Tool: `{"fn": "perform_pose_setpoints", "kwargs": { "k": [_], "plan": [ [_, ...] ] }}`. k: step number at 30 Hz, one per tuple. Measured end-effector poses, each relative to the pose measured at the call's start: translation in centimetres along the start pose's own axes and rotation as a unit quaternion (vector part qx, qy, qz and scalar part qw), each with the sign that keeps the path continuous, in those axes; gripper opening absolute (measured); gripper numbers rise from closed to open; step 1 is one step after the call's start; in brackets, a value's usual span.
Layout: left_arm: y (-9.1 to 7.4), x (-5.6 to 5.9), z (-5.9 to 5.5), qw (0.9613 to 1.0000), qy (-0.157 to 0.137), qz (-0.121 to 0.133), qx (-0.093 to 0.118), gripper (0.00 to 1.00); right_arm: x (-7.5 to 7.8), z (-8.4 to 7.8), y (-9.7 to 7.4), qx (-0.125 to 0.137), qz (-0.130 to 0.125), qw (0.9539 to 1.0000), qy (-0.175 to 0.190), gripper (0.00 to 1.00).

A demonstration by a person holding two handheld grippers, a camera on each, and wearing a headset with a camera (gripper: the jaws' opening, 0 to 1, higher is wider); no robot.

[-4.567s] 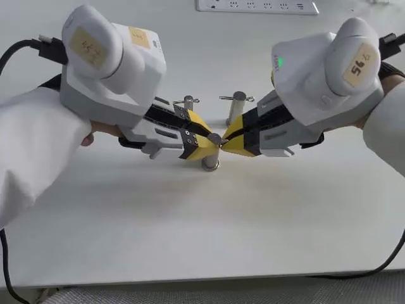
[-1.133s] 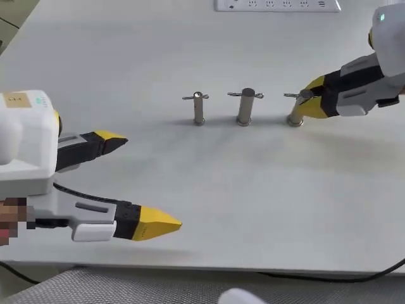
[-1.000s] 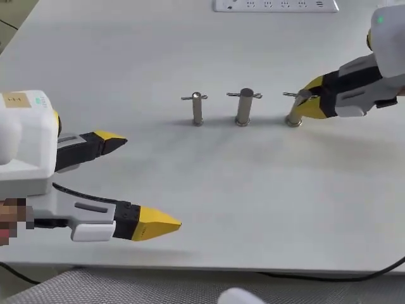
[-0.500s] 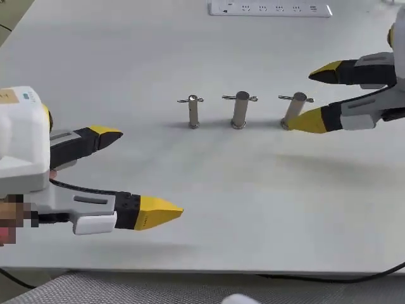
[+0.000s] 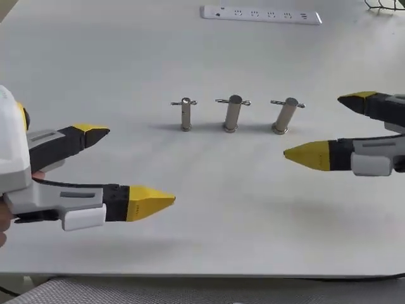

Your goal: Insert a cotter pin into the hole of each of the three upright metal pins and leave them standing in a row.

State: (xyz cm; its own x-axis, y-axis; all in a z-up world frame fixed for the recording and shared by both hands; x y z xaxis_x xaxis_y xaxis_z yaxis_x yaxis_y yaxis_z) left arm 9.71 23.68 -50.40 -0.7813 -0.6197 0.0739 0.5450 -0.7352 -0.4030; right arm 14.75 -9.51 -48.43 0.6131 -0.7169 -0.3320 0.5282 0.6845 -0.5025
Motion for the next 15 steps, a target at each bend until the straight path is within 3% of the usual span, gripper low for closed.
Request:
{"fn": "perform_pose_setpoints", "kwargs": {
  "k": [2,6,15],
  "plan": [
    [-0.1,-0.1,-0.1,1.0,-0.006,0.004,0.004,0.99,-0.6,-0.4,-0.3,0.004,0.009,0.9997,0.02,0.98],
    [-0.2,-0.2,-0.3,0.9999,-0.008,0.006,0.004,0.99,-1.3,-1.3,-0.5,-0.006,0.006,0.9996,0.026,0.98],
    [-0.1,-0.1,-0.8,0.9998,-0.021,0.008,0.002,0.99,-1.5,-3.0,-0.5,-0.027,-0.01,0.9982,0.052,0.98]
  ]
}}
Point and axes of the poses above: the centre of the closed fingertips' face, and the gripper's own axes: y roughly forward along the fingers, x roughly to its right, z roughly out of its top, the point moved 9 cm from there along -y, roughly backward along the fingers, and after that the axes turned 13 degrees about y, right-handed, at the moved point
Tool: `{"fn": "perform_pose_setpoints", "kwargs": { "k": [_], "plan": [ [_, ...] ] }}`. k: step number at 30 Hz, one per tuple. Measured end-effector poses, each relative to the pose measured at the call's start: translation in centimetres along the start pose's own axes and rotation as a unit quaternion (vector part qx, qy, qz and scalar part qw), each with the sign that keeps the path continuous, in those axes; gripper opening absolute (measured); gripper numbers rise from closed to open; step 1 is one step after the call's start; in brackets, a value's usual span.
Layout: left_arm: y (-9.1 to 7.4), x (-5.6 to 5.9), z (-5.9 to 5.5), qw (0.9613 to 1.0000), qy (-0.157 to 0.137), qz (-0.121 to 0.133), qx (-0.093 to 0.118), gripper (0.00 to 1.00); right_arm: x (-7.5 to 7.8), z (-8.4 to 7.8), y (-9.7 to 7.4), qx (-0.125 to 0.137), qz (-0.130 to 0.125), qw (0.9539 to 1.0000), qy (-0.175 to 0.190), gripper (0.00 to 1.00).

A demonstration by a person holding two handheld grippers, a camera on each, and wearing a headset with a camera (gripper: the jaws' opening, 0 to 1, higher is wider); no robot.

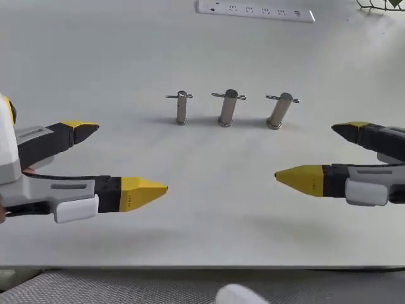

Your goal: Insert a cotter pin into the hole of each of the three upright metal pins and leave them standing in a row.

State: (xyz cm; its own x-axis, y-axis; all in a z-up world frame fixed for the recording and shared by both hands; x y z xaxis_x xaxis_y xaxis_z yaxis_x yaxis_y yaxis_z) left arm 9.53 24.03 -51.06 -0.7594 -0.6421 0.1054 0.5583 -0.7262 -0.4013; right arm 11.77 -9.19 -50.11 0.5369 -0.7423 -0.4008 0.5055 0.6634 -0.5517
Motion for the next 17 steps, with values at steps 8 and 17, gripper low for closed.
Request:
{"fn": "perform_pose_setpoints", "kwargs": {
  "k": [8,17],
  "plan": [
    [0.0,-0.1,-0.5,0.9998,-0.016,0.007,-0.009,0.99,0.2,-1.0,-0.1,-0.016,-0.007,0.9996,0.022,0.98],
    [0.4,0.3,-0.9,0.9995,-0.023,0.003,-0.023,0.99,0.2,-1.6,-0.4,-0.023,-0.012,0.999,0.038,0.98]
  ]
}}
Point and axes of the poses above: the centre of the closed fingertips' face, and the gripper's own axes: y roughly forward along the fingers, x roughly to its right, z roughly out of its top, the point moved 9 cm from there along -y, roughly backward along the fingers, and after that the axes turned 13 degrees about y, right-handed, at the moved point
